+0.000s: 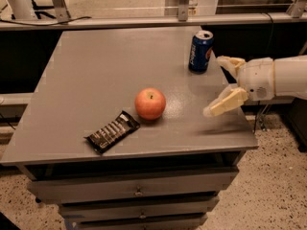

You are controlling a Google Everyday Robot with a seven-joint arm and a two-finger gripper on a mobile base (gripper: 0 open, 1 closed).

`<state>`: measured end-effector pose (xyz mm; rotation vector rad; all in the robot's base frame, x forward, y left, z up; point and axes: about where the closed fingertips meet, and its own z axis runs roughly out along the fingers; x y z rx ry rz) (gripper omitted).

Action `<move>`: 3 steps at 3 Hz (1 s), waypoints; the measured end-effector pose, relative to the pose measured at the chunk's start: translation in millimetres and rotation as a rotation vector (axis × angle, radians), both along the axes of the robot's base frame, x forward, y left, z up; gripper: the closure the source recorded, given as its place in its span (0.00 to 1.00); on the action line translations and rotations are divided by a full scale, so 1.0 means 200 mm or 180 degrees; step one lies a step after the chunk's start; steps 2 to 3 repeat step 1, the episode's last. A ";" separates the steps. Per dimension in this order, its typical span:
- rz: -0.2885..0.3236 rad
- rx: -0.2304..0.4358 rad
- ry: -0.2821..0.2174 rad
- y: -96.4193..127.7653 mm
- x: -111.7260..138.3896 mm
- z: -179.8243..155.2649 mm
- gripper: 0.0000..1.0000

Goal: Move apple near rxbar chocolate

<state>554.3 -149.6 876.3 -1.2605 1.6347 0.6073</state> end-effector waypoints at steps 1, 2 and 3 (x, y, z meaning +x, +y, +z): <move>-0.0021 0.0008 -0.0062 -0.02 0.02 0.05 0.00; -0.0021 0.0008 -0.0062 -0.02 0.02 0.05 0.00; -0.0021 0.0008 -0.0062 -0.02 0.02 0.05 0.00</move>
Offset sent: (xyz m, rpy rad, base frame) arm 0.0000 0.0000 0.0000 0.0000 0.0000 0.0000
